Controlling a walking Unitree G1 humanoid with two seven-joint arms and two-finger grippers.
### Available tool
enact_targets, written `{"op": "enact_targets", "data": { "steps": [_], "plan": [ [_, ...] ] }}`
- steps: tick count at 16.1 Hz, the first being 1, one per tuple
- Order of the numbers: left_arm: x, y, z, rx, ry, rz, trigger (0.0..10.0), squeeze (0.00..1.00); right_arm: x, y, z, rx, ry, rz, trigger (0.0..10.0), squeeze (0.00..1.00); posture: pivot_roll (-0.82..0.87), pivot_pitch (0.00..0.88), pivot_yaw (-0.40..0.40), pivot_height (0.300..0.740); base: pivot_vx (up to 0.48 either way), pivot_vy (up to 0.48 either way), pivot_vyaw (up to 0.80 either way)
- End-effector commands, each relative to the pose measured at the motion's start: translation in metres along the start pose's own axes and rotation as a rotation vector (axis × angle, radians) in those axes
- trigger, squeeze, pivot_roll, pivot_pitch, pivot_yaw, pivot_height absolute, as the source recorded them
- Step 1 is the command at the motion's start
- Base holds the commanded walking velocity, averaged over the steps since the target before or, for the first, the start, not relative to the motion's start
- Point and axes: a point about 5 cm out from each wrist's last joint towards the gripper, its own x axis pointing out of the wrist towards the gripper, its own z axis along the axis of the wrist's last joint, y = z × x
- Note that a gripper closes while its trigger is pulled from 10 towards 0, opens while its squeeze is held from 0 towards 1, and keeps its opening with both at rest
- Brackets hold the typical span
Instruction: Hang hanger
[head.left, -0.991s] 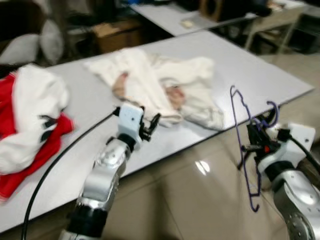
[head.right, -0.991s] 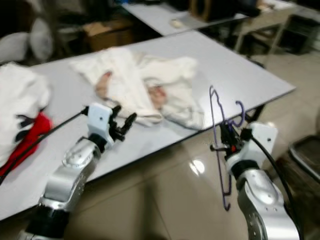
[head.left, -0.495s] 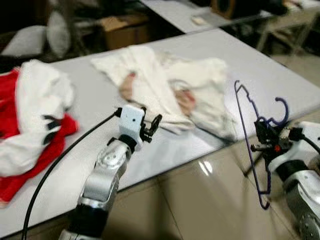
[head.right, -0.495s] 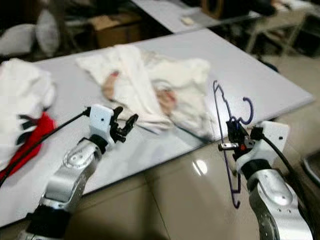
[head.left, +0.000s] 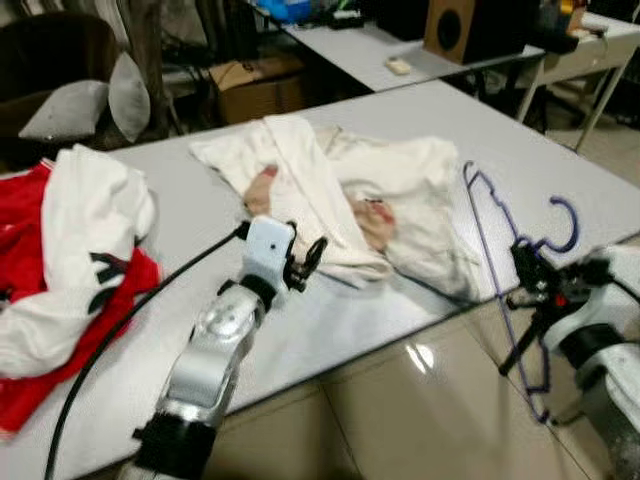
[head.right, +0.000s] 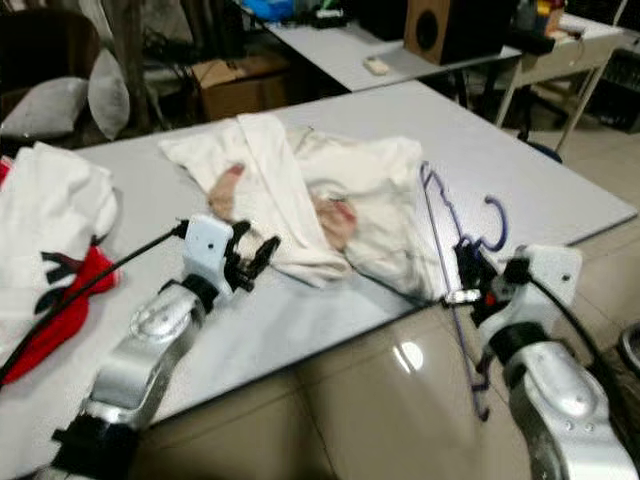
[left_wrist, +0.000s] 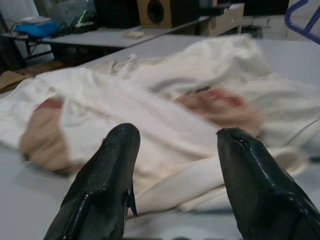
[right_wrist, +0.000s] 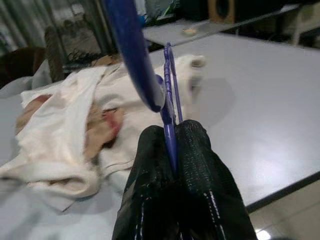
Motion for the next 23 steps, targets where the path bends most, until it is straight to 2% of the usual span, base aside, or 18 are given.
{"op": "enact_targets", "data": {
  "steps": [1,3,5,6,7,8,9,10,11,12,14,17,18,19,20,23],
  "plan": [
    [0.000,-0.001,-0.001,0.031,0.011,-0.023,10.0,0.00,-0.002,-0.002,0.004,0.007,-0.013,0.007,10.0,0.00,-0.08,0.002,0.050,0.740,0.251,0.000,0.00],
    [-0.002,-0.011,-0.006,0.034,0.028,-0.123,10.0,0.00,-0.005,-0.007,0.003,-0.030,-0.006,0.053,10.0,0.00,-0.08,0.000,0.055,0.740,0.000,0.000,0.00],
    [0.000,-0.014,-0.010,0.053,0.047,-0.203,10.0,0.00,-0.010,-0.012,0.001,-0.040,0.035,0.134,10.0,0.00,-0.09,0.000,0.063,0.740,0.000,0.000,0.00],
    [0.004,-0.011,-0.013,0.054,0.070,-0.203,10.0,0.96,-0.017,-0.011,-0.002,-0.083,0.080,0.212,10.0,0.00,-0.10,0.000,0.070,0.740,0.000,0.000,0.00],
    [0.010,-0.007,-0.014,0.063,0.083,-0.188,10.0,1.00,-0.025,-0.014,-0.006,-0.129,0.135,0.265,10.0,0.00,-0.12,0.000,0.072,0.740,0.000,0.000,0.00],
    [0.016,-0.003,-0.016,0.094,0.101,-0.183,10.0,0.95,-0.029,-0.019,-0.007,-0.131,0.155,0.253,10.0,0.00,-0.13,0.000,0.074,0.740,0.000,0.000,0.00],
    [0.018,-0.002,-0.017,0.105,0.108,-0.183,10.0,0.95,-0.029,-0.021,-0.007,-0.130,0.155,0.245,10.0,0.00,-0.13,0.000,0.074,0.740,0.000,0.000,0.00],
    [0.024,0.000,-0.020,0.130,0.122,-0.194,10.0,0.37,-0.032,-0.030,-0.006,-0.134,0.153,0.206,10.0,0.00,-0.14,0.000,0.073,0.740,0.000,0.000,0.00],
    [0.030,-0.002,-0.022,0.112,0.127,-0.208,10.0,0.09,-0.034,-0.036,-0.006,-0.132,0.160,0.181,10.0,0.00,-0.16,0.000,0.067,0.740,0.000,0.000,0.00],
    [0.035,-0.006,-0.023,0.084,0.119,-0.235,10.0,0.00,-0.036,-0.038,-0.005,-0.132,0.158,0.177,10.0,0.00,-0.16,0.000,0.065,0.740,0.000,0.000,0.00],
    [0.042,-0.010,-0.027,0.097,0.128,-0.247,10.0,0.00,-0.037,-0.044,-0.003,-0.146,0.144,0.149,10.0,0.00,-0.19,0.000,0.064,0.740,0.000,0.000,0.00],
    [0.050,-0.007,-0.029,0.113,0.137,-0.230,10.0,0.00,-0.039,-0.046,0.002,-0.148,0.133,0.142,10.0,0.00,-0.21,0.000,0.060,0.740,0.000,0.000,0.00],
    [0.054,-0.007,-0.032,0.079,0.151,-0.255,4.0,0.00,-0.041,-0.047,0.004,-0.153,0.132,0.149,10.0,0.00,-0.22,0.000,0.053,0.740,0.000,0.000,0.00],
    [0.056,-0.007,-0.033,0.105,0.160,-0.260,1.5,0.00,-0.041,-0.047,0.004,-0.154,0.132,0.151,10.0,0.00,-0.23,0.000,0.052,0.740,0.000,0.000,0.00],
    [0.057,-0.006,-0.035,0.089,0.167,-0.252,0.0,0.00,-0.041,-0.047,0.004,-0.155,0.131,0.150,10.0,0.00,-0.24,0.000,0.053,0.740,0.000,0.000,0.00],
    [0.058,-0.007,-0.041,0.113,0.210,-0.273,0.0,0.00,-0.040,-0.048,0.006,-0.154,0.127,0.154,10.0,0.00,-0.23,0.000,0.050,0.740,0.000,0.000,0.00]
  ]
}}
